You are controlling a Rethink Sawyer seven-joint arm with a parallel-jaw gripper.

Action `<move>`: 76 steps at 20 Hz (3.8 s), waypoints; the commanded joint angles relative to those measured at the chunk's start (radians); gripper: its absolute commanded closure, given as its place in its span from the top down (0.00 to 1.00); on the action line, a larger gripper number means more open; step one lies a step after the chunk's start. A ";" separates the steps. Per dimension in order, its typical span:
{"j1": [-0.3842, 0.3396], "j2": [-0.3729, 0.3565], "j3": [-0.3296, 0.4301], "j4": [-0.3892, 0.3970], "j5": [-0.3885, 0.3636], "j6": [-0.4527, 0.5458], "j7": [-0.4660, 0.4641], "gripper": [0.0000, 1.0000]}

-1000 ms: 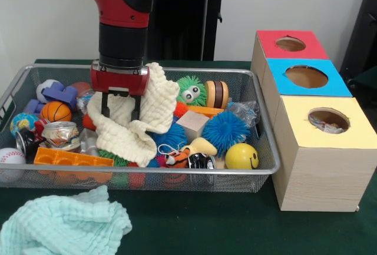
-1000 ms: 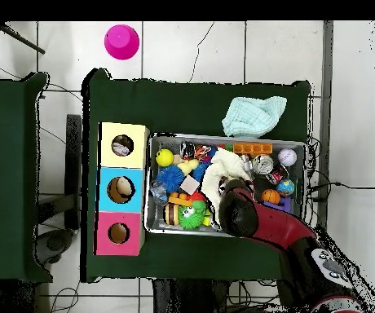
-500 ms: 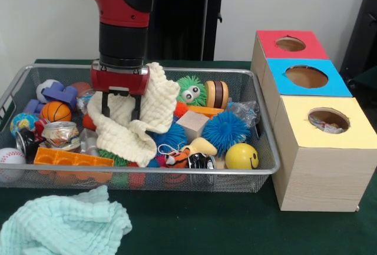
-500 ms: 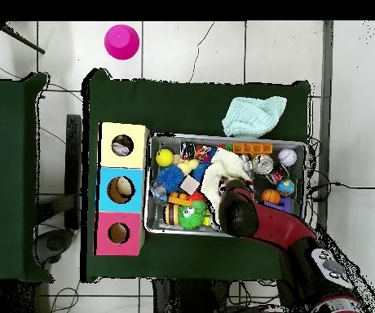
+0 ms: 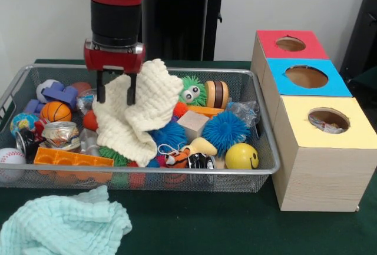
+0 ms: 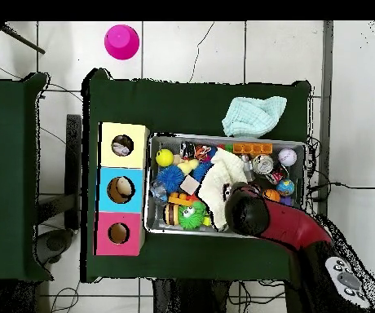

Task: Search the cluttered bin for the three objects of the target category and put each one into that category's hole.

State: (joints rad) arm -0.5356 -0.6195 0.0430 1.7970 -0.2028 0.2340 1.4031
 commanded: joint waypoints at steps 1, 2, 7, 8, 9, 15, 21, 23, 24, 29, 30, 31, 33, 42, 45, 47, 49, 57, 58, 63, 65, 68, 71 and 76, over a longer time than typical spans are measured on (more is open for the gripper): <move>-0.023 -0.082 0.100 -0.075 -0.026 0.219 -0.039 1.00; -0.025 -0.084 0.103 -0.078 -0.025 0.224 -0.035 1.00; -0.074 -0.086 0.165 -0.037 -0.029 0.175 -0.031 0.00; -0.089 -0.073 0.185 -0.026 -0.028 0.150 -0.027 0.00; -0.091 -0.063 0.193 -0.023 -0.041 0.116 -0.022 0.00; -0.053 -0.047 0.157 -0.005 -0.032 0.094 0.065 0.00; -0.041 -0.097 0.161 0.016 -0.003 0.128 0.088 0.00; -0.030 -0.129 0.161 0.028 0.016 0.159 0.099 0.00; -0.022 -0.143 0.158 0.035 0.029 0.181 0.108 0.00; 0.005 -0.154 0.142 0.043 0.052 0.235 0.117 1.00; 0.009 -0.155 0.142 0.044 0.052 0.235 0.116 1.00; 0.014 -0.157 0.139 0.046 0.052 0.235 0.115 1.00; 0.015 -0.155 0.136 0.052 0.057 0.229 0.120 1.00; 0.005 -0.085 0.142 0.052 0.030 0.159 0.103 1.00; 0.002 -0.021 0.139 0.047 0.001 0.096 0.103 1.00; 0.014 0.016 0.119 0.026 -0.013 0.074 0.112 1.00; 0.022 0.060 0.101 0.002 -0.032 0.040 0.116 1.00; 0.009 0.166 0.100 -0.016 -0.075 -0.105 0.117 1.00; 0.003 0.178 0.105 -0.019 -0.078 -0.116 0.115 1.00; -0.036 0.245 0.138 -0.057 -0.105 -0.166 0.082 1.00; -0.060 0.288 0.150 -0.084 -0.134 -0.202 0.059 1.00; -0.110 0.355 0.192 -0.131 -0.188 -0.255 0.028 1.00; -0.121 0.365 0.210 -0.147 -0.208 -0.261 0.037 1.00; -0.146 0.371 0.226 -0.143 -0.221 -0.323 0.092 0.00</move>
State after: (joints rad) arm -0.6466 -0.4157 0.1888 1.7413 -0.3413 -0.0232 1.4031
